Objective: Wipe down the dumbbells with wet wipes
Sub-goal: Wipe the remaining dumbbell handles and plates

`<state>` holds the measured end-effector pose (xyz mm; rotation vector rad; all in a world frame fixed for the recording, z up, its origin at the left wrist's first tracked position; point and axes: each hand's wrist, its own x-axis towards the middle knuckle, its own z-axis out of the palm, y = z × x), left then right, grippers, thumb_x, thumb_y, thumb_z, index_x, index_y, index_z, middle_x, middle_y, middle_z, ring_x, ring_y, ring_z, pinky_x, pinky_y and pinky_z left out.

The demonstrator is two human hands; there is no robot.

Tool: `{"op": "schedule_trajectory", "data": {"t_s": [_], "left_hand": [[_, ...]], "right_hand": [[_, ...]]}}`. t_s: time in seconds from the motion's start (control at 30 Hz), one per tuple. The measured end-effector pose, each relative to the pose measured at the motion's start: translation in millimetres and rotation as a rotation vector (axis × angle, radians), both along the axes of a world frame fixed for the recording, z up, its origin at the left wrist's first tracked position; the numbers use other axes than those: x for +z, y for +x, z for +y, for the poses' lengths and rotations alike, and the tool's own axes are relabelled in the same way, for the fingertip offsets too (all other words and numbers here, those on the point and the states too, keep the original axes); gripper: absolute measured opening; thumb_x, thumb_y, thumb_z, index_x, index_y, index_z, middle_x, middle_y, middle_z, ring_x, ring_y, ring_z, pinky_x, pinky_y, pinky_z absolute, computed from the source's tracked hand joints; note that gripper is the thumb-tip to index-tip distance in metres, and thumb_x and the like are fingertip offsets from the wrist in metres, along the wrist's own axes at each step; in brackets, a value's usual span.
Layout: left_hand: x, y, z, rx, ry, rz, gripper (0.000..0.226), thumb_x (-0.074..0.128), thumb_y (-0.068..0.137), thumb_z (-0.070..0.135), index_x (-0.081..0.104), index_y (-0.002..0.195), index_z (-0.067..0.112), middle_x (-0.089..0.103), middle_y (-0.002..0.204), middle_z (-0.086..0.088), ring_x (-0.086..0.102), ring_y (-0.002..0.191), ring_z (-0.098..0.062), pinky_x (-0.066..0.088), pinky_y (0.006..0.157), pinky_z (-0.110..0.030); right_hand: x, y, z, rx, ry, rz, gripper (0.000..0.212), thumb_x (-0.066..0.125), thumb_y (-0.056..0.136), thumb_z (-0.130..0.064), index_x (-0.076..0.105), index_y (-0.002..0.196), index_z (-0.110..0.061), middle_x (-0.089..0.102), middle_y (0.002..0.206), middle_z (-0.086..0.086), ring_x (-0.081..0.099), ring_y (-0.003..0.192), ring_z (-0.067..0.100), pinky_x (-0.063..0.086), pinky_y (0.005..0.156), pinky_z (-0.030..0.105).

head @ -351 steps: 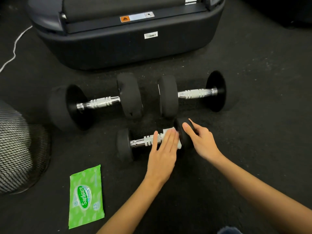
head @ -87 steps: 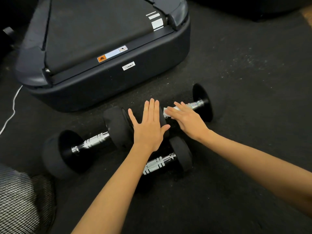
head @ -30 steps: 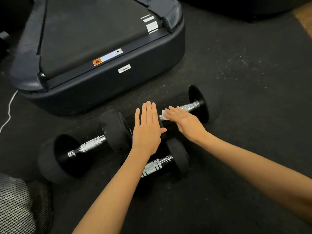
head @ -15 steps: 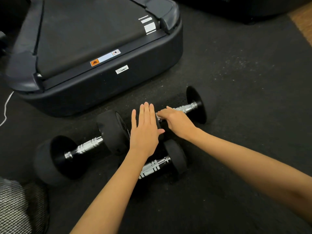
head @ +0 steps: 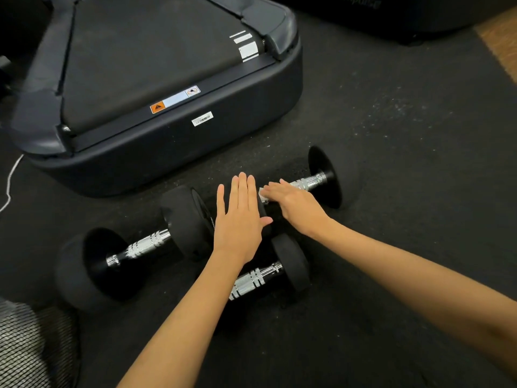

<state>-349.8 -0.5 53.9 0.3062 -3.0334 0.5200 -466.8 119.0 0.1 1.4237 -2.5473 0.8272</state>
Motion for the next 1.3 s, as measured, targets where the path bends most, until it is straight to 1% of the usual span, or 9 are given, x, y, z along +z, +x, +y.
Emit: {"op": "schedule_trajectory", "data": {"t_s": [0.13,0.23,0.4,0.57,0.8,0.93,1.03,1.17,1.3], "left_hand": [[1,0,-1,-0.001,0.019,0.003,0.088,0.027,0.097,0.06,-0.005,0.155,0.001,-0.002,0.164,-0.018,-0.002,0.152,-0.029,0.003,0.122,-0.052],[1,0,-1,-0.003,0.032,0.004,0.088,0.025,0.097,0.06,-0.006,0.154,0.002,-0.003,0.164,-0.017,-0.003,0.152,-0.029,0.002,0.122,-0.053],[0,1,0,-0.003,0.038,0.01,0.087,0.022,0.095,0.059,-0.006,0.154,0.001,-0.003,0.164,-0.018,-0.001,0.152,-0.029,0.0,0.122,-0.053],[2,-1,-1,0.005,0.044,0.011,0.087,0.025,0.096,0.059,-0.004,0.155,0.002,0.0,0.164,-0.017,0.0,0.152,-0.029,0.001,0.121,-0.053],[3,-1,2,0.015,0.051,-0.012,0.087,0.026,0.097,0.059,-0.007,0.154,0.001,-0.003,0.164,-0.018,-0.002,0.152,-0.03,0.0,0.121,-0.054],[7,0,3,0.028,0.045,-0.039,0.087,0.025,0.098,0.059,-0.008,0.154,0.001,-0.004,0.164,-0.018,-0.003,0.152,-0.029,0.0,0.121,-0.054],[14,0,7,0.042,0.075,-0.052,0.087,0.028,0.099,0.059,-0.008,0.154,0.002,-0.005,0.164,-0.017,-0.004,0.152,-0.029,-0.002,0.121,-0.054],[26,-10,9,0.052,0.318,-0.014,0.087,0.045,0.097,0.053,0.003,0.156,0.005,0.004,0.164,-0.014,0.001,0.152,-0.026,-0.007,0.12,-0.051],[36,-25,22,0.002,0.859,0.155,0.085,0.065,0.088,0.048,0.026,0.154,0.013,0.026,0.16,-0.004,0.013,0.15,-0.019,-0.003,0.119,-0.036]], "right_hand": [[8,4,-18,-0.091,0.013,-0.082,0.05,0.056,0.083,0.011,0.058,0.13,-0.007,0.065,0.123,0.01,0.059,0.118,0.025,0.025,0.118,0.033],[-1,9,5,0.029,-0.057,-0.048,0.056,0.055,0.081,0.017,0.056,0.132,-0.007,0.058,0.135,0.011,0.05,0.13,0.024,0.022,0.116,0.03],[-7,-5,12,-0.015,-0.044,-0.021,0.061,0.056,0.076,0.021,0.058,0.129,-0.008,0.059,0.133,0.011,0.052,0.129,0.026,0.033,0.115,0.042],[-2,9,8,0.076,-0.038,-0.048,0.058,0.054,0.082,0.016,0.054,0.135,-0.008,0.054,0.14,0.01,0.043,0.135,0.019,0.02,0.117,0.029],[-8,-8,19,0.052,-0.025,-0.07,0.065,0.052,0.08,0.022,0.052,0.137,-0.009,0.05,0.143,0.01,0.042,0.136,0.025,0.031,0.115,0.042],[0,5,28,0.134,-0.023,-0.096,0.058,0.05,0.084,0.018,0.056,0.134,-0.01,0.048,0.144,0.006,0.034,0.137,0.014,0.023,0.116,0.029],[14,7,42,0.056,-0.068,-0.171,0.04,0.052,0.092,0.002,0.064,0.126,-0.016,0.063,0.129,0.002,0.055,0.124,0.013,0.039,0.109,0.027],[43,13,53,-0.139,-0.383,-0.389,0.021,0.059,0.093,-0.009,0.074,0.106,-0.016,0.073,0.103,-0.004,0.06,0.097,-0.002,0.039,0.085,0.003],[59,13,59,-0.219,-0.49,-0.68,0.018,0.059,0.093,-0.013,0.073,0.102,-0.022,0.067,0.102,-0.006,0.06,0.099,0.007,0.047,0.09,0.022]]}}
